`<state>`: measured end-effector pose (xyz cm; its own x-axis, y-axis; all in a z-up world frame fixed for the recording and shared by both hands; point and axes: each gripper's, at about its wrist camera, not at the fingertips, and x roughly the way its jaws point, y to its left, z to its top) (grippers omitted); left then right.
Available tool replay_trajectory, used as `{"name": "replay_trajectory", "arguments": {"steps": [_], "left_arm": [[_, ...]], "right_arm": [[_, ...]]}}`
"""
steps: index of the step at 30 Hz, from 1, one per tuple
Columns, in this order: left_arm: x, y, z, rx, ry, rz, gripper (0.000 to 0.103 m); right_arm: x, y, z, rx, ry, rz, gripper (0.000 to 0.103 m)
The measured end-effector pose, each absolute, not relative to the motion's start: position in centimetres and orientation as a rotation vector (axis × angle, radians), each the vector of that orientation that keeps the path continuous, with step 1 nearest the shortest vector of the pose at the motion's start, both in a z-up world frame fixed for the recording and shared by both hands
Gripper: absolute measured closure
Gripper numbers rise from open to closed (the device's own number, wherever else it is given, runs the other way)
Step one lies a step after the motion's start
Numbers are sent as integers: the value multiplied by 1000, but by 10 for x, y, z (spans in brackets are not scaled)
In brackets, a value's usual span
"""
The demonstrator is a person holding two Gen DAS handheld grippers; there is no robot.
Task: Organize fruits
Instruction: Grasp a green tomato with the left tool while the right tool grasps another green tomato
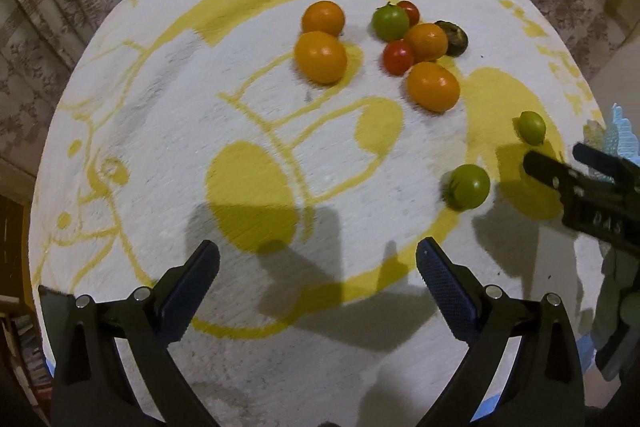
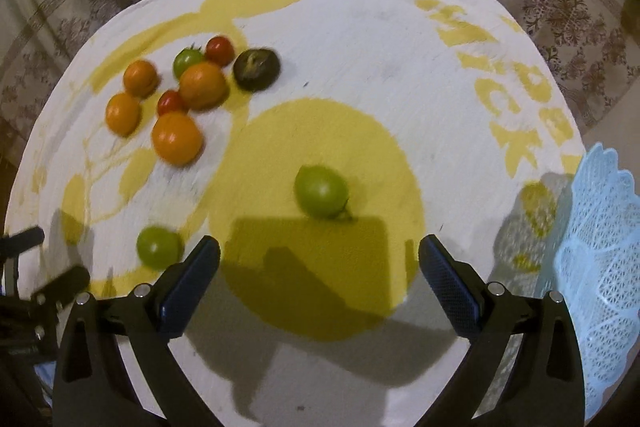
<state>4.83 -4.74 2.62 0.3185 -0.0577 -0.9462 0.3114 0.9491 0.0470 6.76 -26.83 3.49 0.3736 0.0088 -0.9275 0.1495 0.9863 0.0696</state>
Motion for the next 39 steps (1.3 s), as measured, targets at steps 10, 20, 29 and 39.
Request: {"name": "replay_trajectory", "arguments": {"steps": [10,20,29,39], "left_arm": [[55,-79,26,258,1241,-301,5],[59,-100,24,227,1267,-333,9],[60,-121,16,191,1304,-379,40],[68,-124,12,123,1318,-379,69]], "right_arm": [[91,-277,29,139,1219,-64,21],[95,-281,21,114,1241,-50,53],[92,-289,31,153,1234,7,71],[90,-299,34,198,1231,32,71]]}}
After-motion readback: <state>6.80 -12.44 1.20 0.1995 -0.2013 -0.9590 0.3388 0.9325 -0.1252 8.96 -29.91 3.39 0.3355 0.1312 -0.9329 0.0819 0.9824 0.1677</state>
